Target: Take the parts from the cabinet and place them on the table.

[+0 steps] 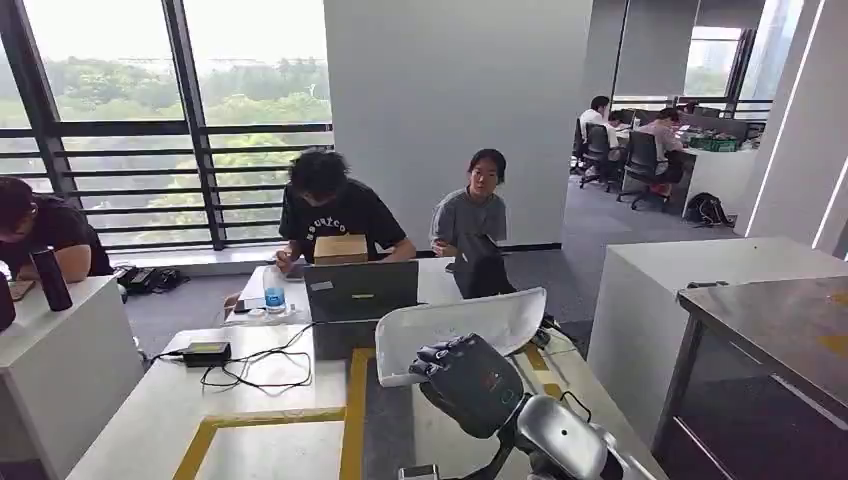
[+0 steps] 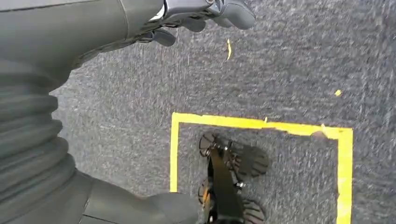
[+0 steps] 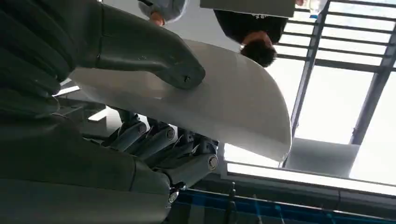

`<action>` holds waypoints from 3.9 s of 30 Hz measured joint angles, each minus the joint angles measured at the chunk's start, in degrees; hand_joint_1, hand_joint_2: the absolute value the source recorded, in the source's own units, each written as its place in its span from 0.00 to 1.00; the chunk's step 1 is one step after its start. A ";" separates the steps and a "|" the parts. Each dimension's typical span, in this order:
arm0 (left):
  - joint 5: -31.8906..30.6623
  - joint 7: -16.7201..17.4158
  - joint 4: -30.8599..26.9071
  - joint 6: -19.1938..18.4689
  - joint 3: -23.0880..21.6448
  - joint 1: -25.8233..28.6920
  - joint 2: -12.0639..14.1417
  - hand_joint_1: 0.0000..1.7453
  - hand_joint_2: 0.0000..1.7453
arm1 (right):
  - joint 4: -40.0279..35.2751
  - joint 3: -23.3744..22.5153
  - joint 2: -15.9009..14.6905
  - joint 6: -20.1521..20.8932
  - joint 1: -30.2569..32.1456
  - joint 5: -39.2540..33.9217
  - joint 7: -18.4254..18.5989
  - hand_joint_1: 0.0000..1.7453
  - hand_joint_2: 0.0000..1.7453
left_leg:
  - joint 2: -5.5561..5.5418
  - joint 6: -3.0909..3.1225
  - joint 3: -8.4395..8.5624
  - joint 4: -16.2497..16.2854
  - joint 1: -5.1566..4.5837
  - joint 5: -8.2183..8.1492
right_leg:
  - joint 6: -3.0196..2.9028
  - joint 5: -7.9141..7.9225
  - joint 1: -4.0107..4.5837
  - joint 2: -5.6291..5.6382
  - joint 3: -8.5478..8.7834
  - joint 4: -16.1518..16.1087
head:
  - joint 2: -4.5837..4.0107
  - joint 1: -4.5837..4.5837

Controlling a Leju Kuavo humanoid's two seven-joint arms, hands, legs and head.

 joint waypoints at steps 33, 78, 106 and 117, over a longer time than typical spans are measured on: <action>-2.21 -6.54 0.09 1.60 -0.15 0.02 -0.39 0.00 1.00 | 19.06 -0.20 0.66 -1.47 -5.80 -5.27 -1.20 0.92 1.00 | 0.24 1.89 1.83 -0.85 0.12 -0.54 | 0.62 1.40 0.10 0.06 -0.86 -0.12 | 0.04 -0.11; -8.28 -13.03 0.17 2.25 -4.92 -0.19 -1.03 0.00 1.00 | 38.20 -0.48 12.87 -8.96 11.33 -5.07 2.12 0.92 1.00 | 0.27 0.10 2.58 -1.93 0.08 -0.48 | -0.01 1.03 0.02 0.03 -0.47 -0.15 | 0.04 -0.09; -6.82 -7.63 0.26 2.19 -4.79 -0.33 -1.03 0.00 0.00 | 32.39 -2.03 14.47 -18.58 5.15 -0.77 0.66 0.00 0.00 | 0.27 0.07 2.72 -1.91 0.08 -0.48 | -0.01 1.03 0.02 0.05 -0.38 -0.15 | 0.04 -0.09; -5.53 -6.97 0.24 3.02 -3.32 -0.37 -0.55 0.00 0.00 | 16.49 -5.66 11.89 -15.98 5.05 0.76 2.45 0.00 0.00 | 0.28 0.56 2.52 -1.32 -0.18 -0.77 | 0.43 1.13 -0.21 0.07 -0.29 -0.20 | 0.04 -0.09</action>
